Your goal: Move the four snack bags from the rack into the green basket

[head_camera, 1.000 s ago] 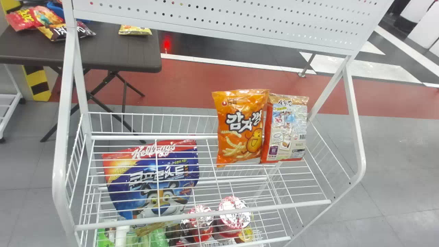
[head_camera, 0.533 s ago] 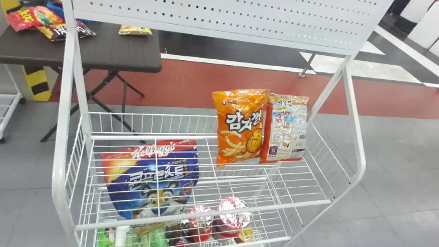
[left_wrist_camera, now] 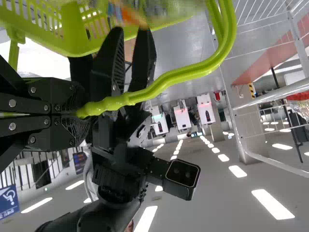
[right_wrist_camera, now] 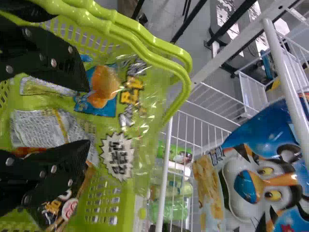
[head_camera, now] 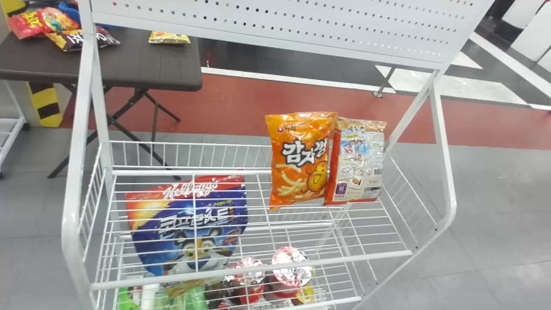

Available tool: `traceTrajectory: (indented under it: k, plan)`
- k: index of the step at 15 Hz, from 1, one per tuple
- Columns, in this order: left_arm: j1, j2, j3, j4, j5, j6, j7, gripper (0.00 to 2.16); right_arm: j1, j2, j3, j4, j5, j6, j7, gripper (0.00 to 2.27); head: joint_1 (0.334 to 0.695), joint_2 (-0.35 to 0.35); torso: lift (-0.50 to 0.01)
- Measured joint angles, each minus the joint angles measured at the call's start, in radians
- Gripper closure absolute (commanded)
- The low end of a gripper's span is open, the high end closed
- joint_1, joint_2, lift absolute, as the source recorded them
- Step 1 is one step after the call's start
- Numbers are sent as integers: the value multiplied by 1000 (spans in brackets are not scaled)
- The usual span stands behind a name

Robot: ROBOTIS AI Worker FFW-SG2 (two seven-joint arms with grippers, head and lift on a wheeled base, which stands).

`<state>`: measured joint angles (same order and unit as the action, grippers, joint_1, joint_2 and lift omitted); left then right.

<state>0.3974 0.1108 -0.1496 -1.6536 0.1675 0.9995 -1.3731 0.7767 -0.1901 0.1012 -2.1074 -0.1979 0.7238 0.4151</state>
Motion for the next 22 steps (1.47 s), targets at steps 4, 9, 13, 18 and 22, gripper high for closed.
traceTrajectory:
  k: [4,9,13,18,22]
  plan:
    - [0,-1,-2,0,0,0,0,1784,47,2,-52,-54,2,-35,13,66,695,-350,0]
    - [0,-2,-7,0,0,0,2,1787,50,37,-150,-112,17,-380,-79,56,695,-350,0]
    - [11,1,-8,-10,-1,0,3,1784,-102,62,-192,-97,94,-608,-182,60,695,-350,0]
    - [16,1,0,-14,-1,0,4,1784,-404,104,-269,128,140,-645,-175,63,695,-350,0]
    - [10,-3,-4,-13,-7,10,9,1784,-567,101,-288,290,180,-628,-159,90,695,-350,0]
